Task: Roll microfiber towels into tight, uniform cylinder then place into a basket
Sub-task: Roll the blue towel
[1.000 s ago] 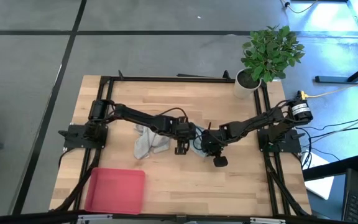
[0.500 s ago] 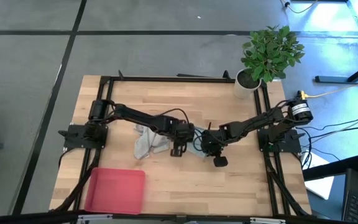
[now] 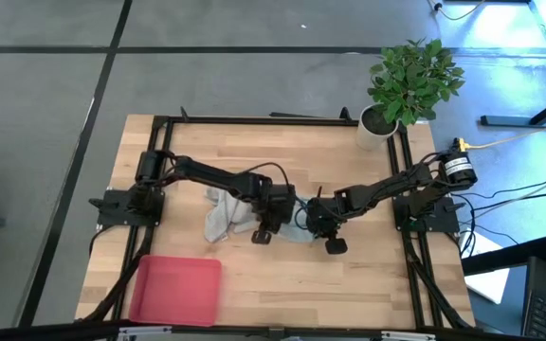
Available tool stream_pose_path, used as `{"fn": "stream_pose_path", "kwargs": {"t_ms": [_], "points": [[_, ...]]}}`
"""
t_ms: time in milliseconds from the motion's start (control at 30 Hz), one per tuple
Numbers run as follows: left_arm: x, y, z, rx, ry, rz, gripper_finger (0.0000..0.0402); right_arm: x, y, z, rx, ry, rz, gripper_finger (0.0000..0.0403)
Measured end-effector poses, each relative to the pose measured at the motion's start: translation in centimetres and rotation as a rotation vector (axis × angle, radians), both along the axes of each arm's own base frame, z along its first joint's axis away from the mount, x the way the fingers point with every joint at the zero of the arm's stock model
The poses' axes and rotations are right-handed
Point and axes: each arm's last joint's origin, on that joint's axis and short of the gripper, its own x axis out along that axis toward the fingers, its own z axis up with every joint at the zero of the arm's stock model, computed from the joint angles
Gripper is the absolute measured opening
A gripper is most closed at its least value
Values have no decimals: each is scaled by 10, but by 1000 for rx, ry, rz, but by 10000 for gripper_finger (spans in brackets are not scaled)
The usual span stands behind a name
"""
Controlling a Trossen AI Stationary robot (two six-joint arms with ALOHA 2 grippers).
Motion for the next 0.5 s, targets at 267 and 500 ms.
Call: {"fn": "stream_pose_path", "kwargs": {"t_ms": [267, 500], "points": [[5, 24, 2, 32, -53, 98, 0, 0, 0, 0, 3, 1, -3, 8], [5, 28, 1, 64, -42, 126, 0, 1, 0, 0, 6, -8, 2, 8]]}}
